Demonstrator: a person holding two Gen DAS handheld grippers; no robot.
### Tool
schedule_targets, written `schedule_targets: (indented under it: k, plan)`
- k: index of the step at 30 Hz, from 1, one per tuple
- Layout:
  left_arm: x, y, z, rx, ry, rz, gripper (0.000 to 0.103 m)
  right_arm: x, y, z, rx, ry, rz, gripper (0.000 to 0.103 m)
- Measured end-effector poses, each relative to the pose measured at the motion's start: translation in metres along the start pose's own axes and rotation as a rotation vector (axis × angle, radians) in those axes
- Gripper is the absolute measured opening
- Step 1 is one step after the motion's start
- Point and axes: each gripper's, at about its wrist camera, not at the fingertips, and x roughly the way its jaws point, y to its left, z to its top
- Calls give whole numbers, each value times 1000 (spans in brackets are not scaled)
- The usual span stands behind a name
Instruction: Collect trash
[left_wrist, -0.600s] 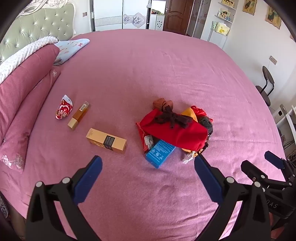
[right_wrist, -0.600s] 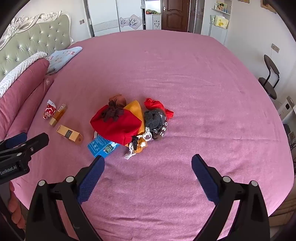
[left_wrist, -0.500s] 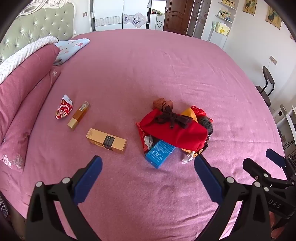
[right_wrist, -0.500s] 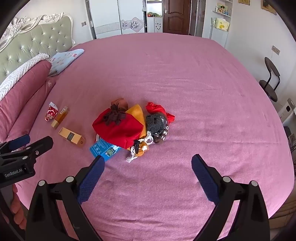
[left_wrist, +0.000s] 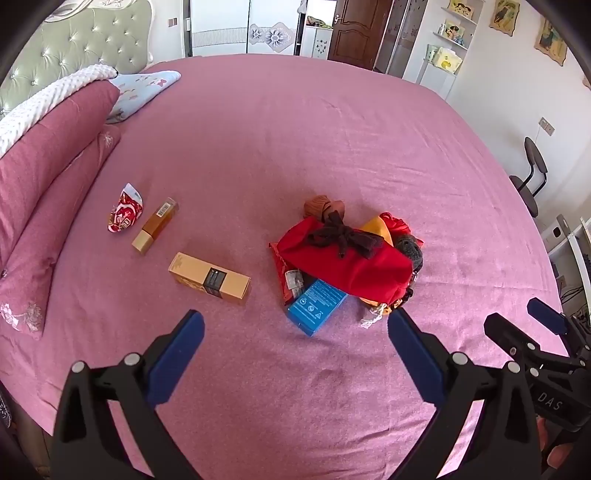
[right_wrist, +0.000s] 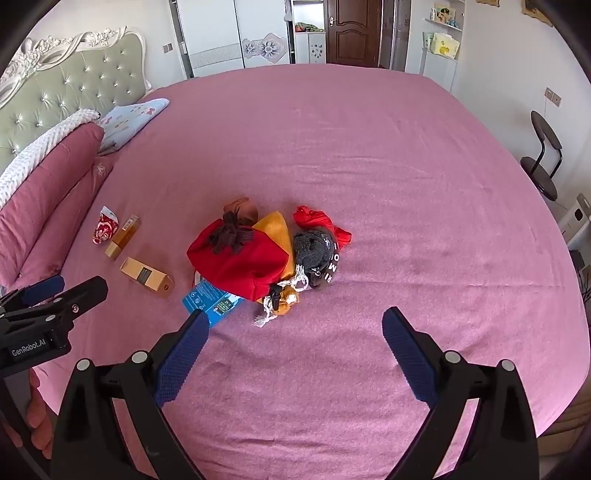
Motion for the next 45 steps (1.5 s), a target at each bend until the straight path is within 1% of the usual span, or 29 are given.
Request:
schedule_targets:
  k: [5, 14, 18, 29, 45]
  plan:
    - [1, 2, 1, -9, 10, 11, 99, 0, 1, 0, -8, 2, 1, 92]
    - [1, 3, 1, -8, 17, -3, 99, 3, -2, 5, -2, 14, 17, 92]
    - [2, 3, 3, -4, 22, 9, 99, 4, 0, 7, -11, 12, 21, 92]
    - [5, 3, 5, -11, 34, -12, 99, 5, -1, 10, -12, 19, 24, 92]
    - [11, 3, 3, -11, 54, -16, 99, 9, -1, 7, 1, 29, 23, 92]
